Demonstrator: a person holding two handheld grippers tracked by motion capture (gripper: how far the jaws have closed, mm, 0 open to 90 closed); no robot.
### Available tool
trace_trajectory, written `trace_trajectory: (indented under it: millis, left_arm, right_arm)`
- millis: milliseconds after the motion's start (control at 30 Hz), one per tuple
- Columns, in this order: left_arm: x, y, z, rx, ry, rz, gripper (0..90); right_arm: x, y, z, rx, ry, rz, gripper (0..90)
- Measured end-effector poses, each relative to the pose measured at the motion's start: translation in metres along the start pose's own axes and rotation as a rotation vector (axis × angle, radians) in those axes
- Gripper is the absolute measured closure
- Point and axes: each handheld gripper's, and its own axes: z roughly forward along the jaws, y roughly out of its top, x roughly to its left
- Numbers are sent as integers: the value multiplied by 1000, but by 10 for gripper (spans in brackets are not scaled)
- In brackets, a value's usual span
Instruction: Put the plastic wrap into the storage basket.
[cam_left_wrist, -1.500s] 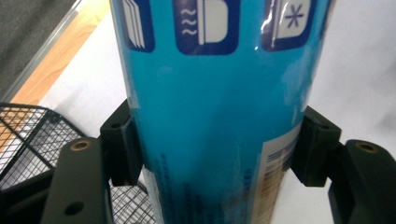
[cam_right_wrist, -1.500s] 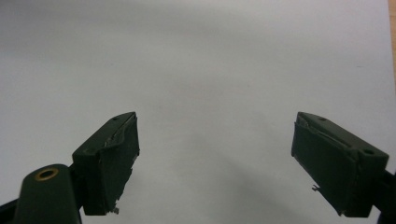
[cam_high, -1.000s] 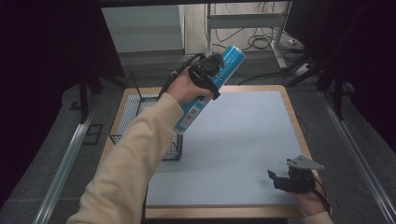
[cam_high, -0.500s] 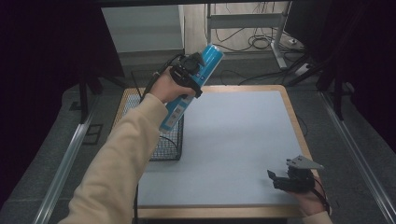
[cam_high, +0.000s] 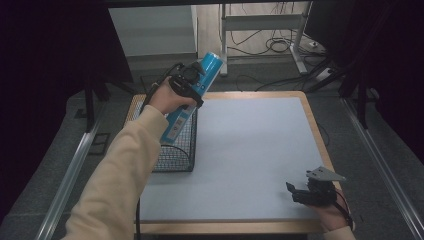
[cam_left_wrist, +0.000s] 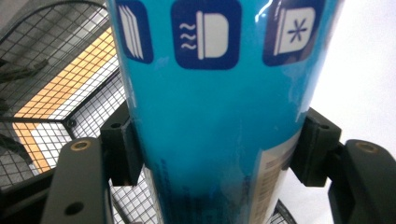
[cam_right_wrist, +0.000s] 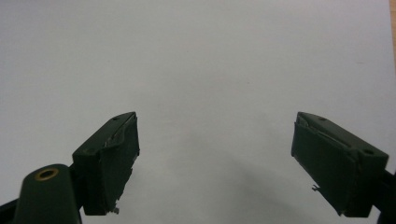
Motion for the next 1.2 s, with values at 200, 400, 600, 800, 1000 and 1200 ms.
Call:
trace_trajectory:
  millis: [200,400,600,800,1000,1200]
  left_arm:
    - [8,-7,3,14,15,-15,319]
    - [15,-12,9,27,10,-32,318]
    - [21,-14,18,41,38,-47,319]
    - [25,-15,28,63,45,-47,319]
    - [30,-14,43,84,52,-53,318]
    - [36,-12,64,113,59,-68,318]
  right_arm:
    - [-1,0,-1,-7,-3,6,155]
    - [0,0,-1,-6,-1,6,156]
    - [0,0,-1,-6,-3,5,156]
    - [0,0,-1,-6,-3,7,156]
    - [0,0,-1,-7,-1,7,156]
    - [3,1,-2,-12,10,5,155]
